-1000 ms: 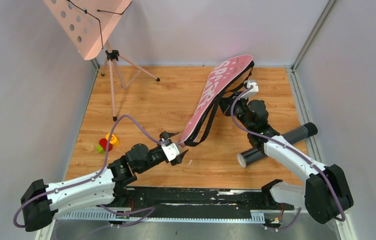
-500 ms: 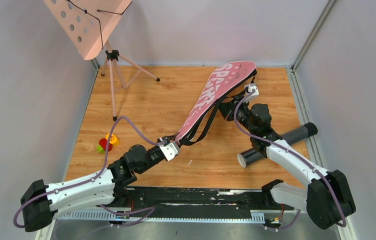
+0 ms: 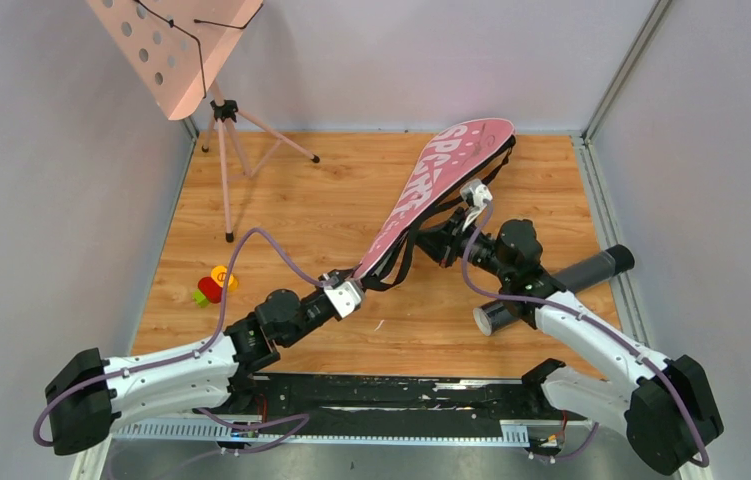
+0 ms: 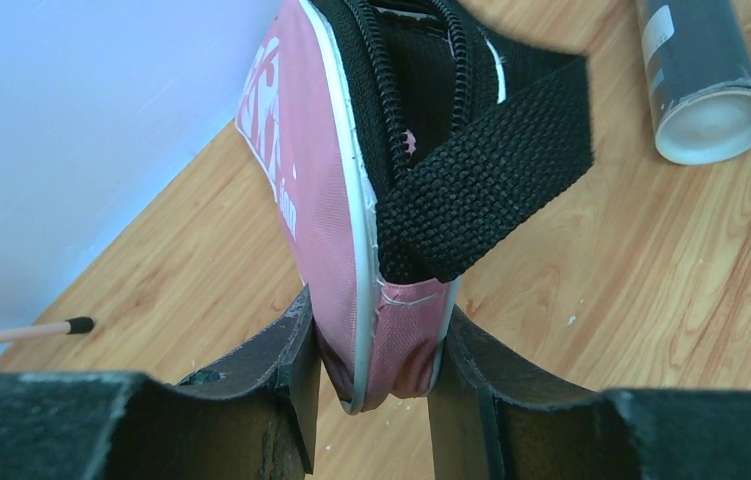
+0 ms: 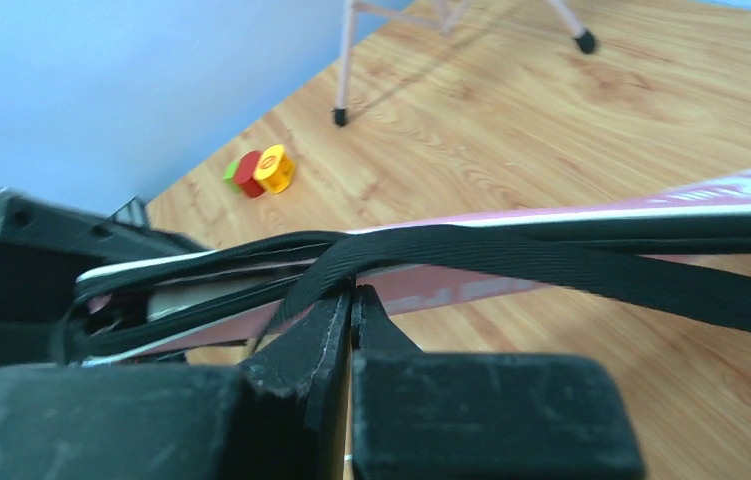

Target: Pack up the badminton gear

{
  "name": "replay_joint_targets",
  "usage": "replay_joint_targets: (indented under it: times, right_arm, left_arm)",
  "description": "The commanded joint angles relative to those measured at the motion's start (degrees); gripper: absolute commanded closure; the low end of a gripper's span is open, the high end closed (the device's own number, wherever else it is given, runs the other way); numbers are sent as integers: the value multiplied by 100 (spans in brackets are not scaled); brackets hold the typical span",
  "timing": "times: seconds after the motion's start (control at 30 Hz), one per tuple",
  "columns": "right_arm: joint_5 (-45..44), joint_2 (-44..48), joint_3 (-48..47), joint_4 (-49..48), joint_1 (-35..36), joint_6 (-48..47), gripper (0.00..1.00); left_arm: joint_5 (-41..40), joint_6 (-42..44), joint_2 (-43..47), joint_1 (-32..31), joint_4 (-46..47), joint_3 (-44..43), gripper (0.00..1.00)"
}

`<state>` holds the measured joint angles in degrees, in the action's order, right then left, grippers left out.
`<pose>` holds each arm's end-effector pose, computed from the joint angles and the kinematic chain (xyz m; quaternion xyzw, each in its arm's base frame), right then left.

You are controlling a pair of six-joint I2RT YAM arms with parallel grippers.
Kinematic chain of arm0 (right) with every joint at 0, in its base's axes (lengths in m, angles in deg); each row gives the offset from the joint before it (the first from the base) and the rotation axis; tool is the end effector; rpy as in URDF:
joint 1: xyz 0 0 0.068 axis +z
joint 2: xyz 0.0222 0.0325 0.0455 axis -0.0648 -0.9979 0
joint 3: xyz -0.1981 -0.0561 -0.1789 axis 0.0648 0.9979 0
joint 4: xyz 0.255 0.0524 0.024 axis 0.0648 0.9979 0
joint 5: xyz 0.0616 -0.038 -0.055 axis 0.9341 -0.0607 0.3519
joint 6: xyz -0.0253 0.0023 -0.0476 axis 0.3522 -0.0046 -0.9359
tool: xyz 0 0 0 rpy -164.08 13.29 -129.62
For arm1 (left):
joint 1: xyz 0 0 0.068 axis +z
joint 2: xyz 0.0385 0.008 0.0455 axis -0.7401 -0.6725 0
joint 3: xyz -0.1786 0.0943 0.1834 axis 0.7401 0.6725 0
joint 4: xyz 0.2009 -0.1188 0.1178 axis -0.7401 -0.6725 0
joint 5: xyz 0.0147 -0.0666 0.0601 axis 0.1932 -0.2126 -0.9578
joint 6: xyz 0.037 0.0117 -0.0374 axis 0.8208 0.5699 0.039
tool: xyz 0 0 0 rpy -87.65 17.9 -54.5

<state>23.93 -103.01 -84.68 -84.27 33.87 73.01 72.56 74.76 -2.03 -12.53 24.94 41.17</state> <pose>0.2012 0.1342 0.2802 -0.2046 0.6968 0.4308 0.5358 0.0989 -0.1611 0.2338 0.4116 0.5865 -0.1873 0.6719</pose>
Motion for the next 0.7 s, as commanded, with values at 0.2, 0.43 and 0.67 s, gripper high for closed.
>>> replay_joint_targets:
  times: [0.2, 0.43, 0.67]
  right_arm:
    - [765, 680, -30, -54, 991, -941, 100]
    - [862, 561, -187, 20, 1509, -1157, 100]
    - [643, 553, -377, 337, 2091, -1358, 100]
  left_arm:
    - [-156, -673, 39, 7, 540, 0, 71]
    - [-286, -745, 65, 4, 368, -36, 72]
    - [-366, -817, 30, 12, 200, -128, 72]
